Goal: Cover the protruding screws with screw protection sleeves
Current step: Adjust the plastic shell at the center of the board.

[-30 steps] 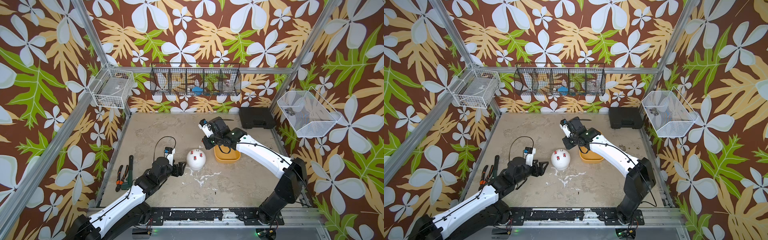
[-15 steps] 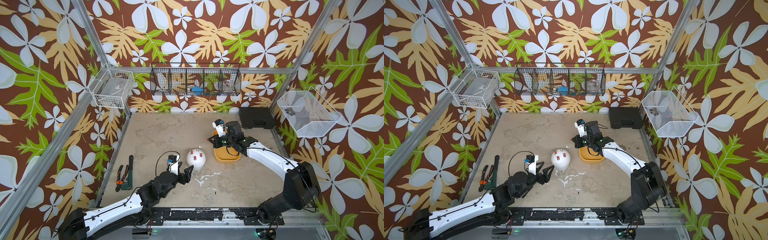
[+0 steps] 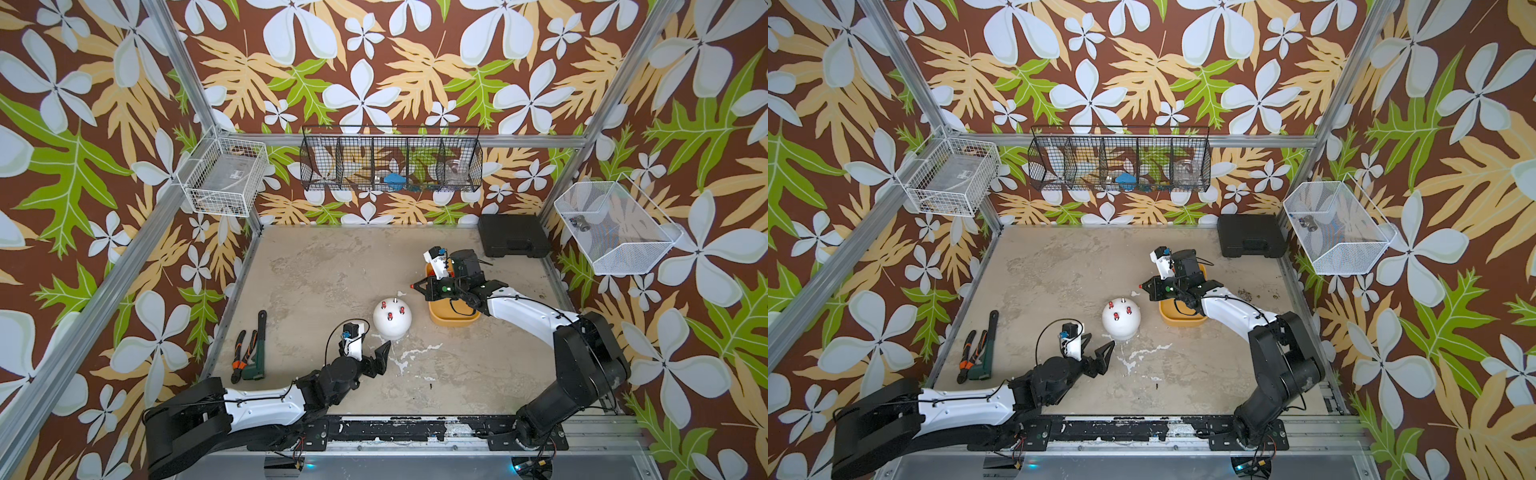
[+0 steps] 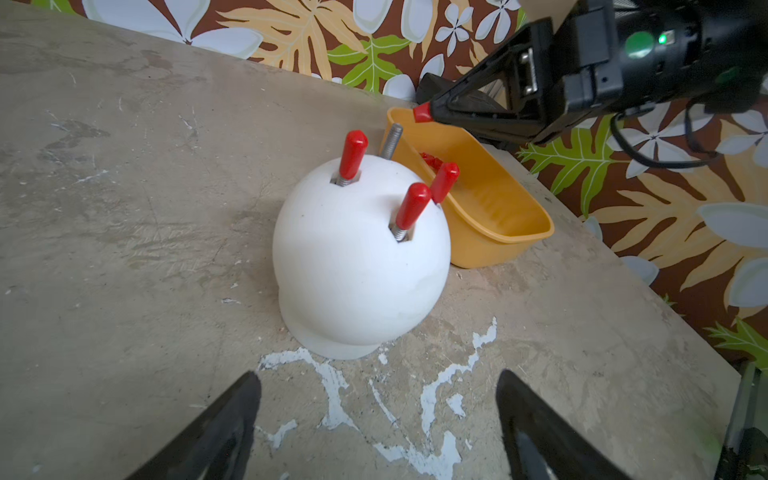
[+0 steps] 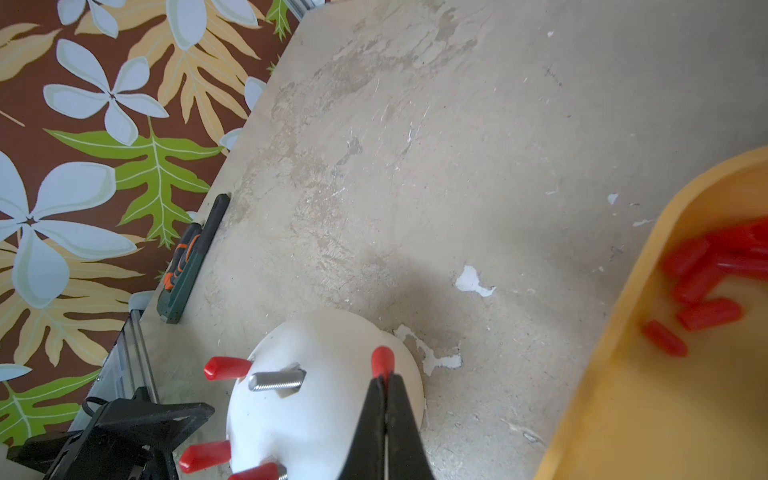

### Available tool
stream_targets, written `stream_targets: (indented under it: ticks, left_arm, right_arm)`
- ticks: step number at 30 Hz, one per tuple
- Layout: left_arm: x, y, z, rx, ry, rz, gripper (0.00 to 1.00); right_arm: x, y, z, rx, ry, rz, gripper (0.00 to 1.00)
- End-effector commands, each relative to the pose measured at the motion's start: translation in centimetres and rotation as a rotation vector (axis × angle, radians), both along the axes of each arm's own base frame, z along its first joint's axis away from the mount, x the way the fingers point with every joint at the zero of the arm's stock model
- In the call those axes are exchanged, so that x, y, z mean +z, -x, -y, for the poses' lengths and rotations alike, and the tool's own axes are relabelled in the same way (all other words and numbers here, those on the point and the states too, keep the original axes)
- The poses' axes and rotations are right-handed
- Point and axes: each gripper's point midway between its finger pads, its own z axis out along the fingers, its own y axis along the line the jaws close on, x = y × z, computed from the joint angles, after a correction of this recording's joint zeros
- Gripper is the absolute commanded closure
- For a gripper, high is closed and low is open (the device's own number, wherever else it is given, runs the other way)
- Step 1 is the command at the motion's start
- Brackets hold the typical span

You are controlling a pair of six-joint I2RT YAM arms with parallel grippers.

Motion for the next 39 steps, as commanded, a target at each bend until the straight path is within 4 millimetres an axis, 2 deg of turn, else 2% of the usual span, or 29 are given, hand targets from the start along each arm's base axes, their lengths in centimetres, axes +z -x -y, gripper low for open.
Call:
stream_targets:
  ticks: [1,7,12,16,21,25,30,36,39]
  left_arm:
    - [1.3,0.1,1.1,-0.038,0.083,0.04,0.12]
    - [-0.7,-0.2,3.1,-0.103,0.053,-0.003,0.12]
    - [-2.5,-1.8,1.6,-0.07,0.096,-0.066,0.13]
    - [-4.0,-2.9,1.4,-0.039,0.043,-0.092,0.13]
    - [-5.1,-4.5,-1.0,0.043,0.076,-0.135,0.15]
    - [-6.1,-5.7,-2.5,0.12,0.051,-0.164,0.15]
    - [-6.4,-7.5,-3.9,0.196,-0.016,-0.161,0.15]
    - [-6.9,-9.6,-6.7,0.333,-0.08,-0.199,0.15]
    - [-6.6,-10.4,-7.1,0.341,-0.08,-0.189,0.15]
  right_arm:
    - [-0.5,-0.9,-1.5,0.039,-0.01,0.005,1.0]
    - [-2.5,-2.1,-4.3,0.115,-0.031,-0.017,1.0]
    - [-3.7,-1.4,-6.2,0.215,-0.061,-0.053,1.0]
    - [-3.9,-0.4,-6.1,0.245,-0.073,-0.061,1.0]
    - [-4.3,1.9,-5.4,0.253,-0.095,-0.107,1.0]
    - [-3.9,3.0,-4.4,0.221,-0.089,-0.099,1.0]
    - [-3.0,4.2,-3.4,0.17,-0.097,-0.106,1.0]
    - [-3.7,5.2,-2.2,0.114,-0.07,-0.16,1.0]
    - [-3.3,6.3,-2.8,0.151,-0.084,-0.167,1.0]
